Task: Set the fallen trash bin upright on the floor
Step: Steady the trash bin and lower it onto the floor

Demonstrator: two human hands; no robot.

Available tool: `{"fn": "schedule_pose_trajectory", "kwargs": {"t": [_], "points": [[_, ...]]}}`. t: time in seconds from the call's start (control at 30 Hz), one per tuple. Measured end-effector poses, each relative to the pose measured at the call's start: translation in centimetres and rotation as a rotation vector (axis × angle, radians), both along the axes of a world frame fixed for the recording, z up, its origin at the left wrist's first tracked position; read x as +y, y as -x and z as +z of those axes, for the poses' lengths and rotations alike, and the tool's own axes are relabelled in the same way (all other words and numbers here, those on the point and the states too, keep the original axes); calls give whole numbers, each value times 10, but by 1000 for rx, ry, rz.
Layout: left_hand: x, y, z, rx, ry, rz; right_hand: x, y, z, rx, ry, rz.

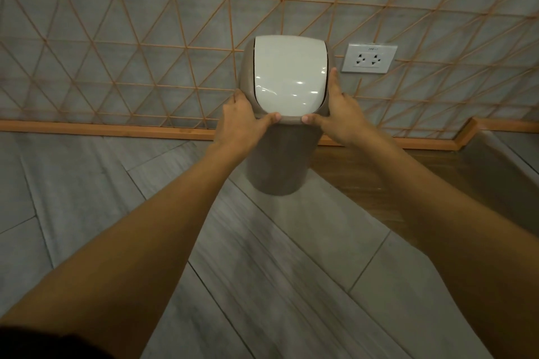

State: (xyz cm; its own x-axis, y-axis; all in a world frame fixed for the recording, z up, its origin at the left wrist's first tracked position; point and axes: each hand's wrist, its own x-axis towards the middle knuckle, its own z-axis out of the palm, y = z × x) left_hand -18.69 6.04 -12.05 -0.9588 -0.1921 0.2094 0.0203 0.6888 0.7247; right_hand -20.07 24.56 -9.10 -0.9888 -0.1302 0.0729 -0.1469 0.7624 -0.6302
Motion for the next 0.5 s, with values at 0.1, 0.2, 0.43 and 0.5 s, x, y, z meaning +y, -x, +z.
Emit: {"fn": "schedule_pose_trajectory", "kwargs": {"t": [0.1,0.2,0.43,0.5], "points": [[1,7,3,-12,-4,-1,-2,7,4,-10,-11,-6],[3,13,5,-31,3,3,-3,11,6,-23,3,-25],[6,17,6,-81,-34,3,-6,18,7,-57,-15,-33],[9,16,5,-89,-47,3,-6,17,7,-61,-26,-39]]}}
